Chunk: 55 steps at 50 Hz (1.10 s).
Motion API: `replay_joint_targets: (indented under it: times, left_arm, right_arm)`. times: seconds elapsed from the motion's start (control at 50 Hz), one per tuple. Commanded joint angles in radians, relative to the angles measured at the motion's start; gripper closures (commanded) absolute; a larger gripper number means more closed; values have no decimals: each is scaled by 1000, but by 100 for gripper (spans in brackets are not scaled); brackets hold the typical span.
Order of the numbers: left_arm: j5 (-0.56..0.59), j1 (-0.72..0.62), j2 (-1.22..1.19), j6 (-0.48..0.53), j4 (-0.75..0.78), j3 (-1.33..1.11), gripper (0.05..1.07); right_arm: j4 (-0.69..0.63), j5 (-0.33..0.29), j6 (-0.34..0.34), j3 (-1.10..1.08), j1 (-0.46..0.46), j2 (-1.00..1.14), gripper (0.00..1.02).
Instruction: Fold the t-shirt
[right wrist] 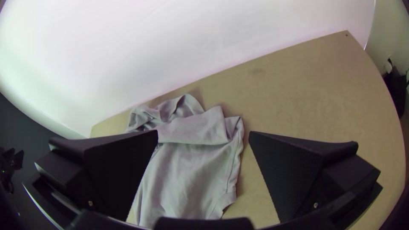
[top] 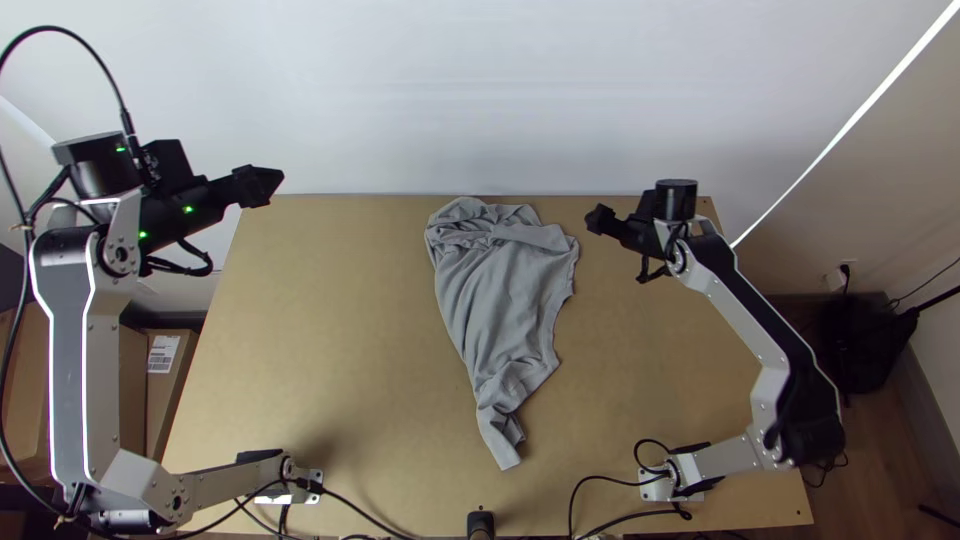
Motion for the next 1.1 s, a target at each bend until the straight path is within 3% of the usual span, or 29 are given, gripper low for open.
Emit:
replay_joint_targets:
  times: [0.0, 0.08, 0.16, 0.28, 0.36, 0.5, 0.52, 0.6, 0.64, 0.98, 1.08]
  left_arm:
    - [1, -13, 10, 5, -14, 46, 10]
    - [1, -28, 18, 7, -20, 51, 10]
    - [1, -30, 26, 7, -22, 51, 10]
    - [1, -27, 40, 8, -36, 54, 10]
    - [1, -25, 50, 8, -50, 57, 10]
    - [1, -25, 60, 8, -56, 57, 10]
    - [1, -27, 61, 8, -56, 58, 10]
    - [1, -28, 72, 8, -68, 72, 10]
    - [1, -30, 76, 8, -77, 78, 10]
    - [1, -38, 93, 16, -96, 94, 10]
    - [-1, -50, 118, 27, -100, 109, 11]
  right_arm:
    - [-19, -23, 35, 66, 0, 98, 4]
    - [-50, -33, 38, 124, 0, 182, 4]
    - [-74, -43, 92, 173, -9, 262, 4]
    - [-79, -51, 93, 204, -12, 333, 6]
    - [-131, -51, 101, 247, -15, 391, 16]
    - [-206, -51, 99, 308, -21, 466, 16]
    - [-208, -51, 99, 310, -21, 471, 18]
    - [-208, -51, 104, 313, -23, 485, 42]
    - [-209, -51, 102, 311, -23, 489, 47]
    - [-209, -51, 108, 293, 3, 544, 49]
    - [-197, -53, 108, 296, 9, 566, 81]
